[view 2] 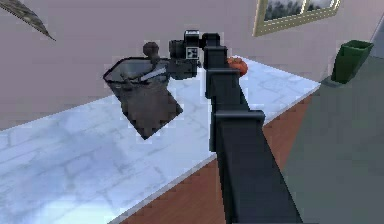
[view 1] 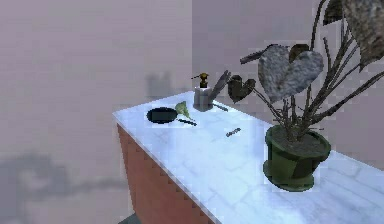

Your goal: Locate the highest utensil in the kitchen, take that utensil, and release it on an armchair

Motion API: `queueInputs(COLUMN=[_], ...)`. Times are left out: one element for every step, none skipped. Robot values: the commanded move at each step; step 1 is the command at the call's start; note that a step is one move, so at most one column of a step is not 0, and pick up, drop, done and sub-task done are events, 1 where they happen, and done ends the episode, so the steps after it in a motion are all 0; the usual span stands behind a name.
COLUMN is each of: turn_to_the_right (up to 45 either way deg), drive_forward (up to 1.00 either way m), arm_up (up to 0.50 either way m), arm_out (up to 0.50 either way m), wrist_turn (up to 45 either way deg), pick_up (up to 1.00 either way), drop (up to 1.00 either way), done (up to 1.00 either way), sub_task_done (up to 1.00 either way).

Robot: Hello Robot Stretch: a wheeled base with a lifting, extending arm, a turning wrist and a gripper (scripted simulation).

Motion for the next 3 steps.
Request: queueInputs(turn_to_the_right=[0.0, 0.0, 0.0], drive_forward=[0.00, 0.00, 0.00], arm_up=[0.00, 0.00, 0.00], arm_out=[0.00, 0.00, 0.00], wrist_turn=[-45.0, -45.0, -9.0], pick_up=[0.00, 0.00, 0.00], drop=[0.00, 0.00, 0.00], done=[0.00, 0.00, 0.00], sub_task_done=[0.00, 0.00, 0.00])
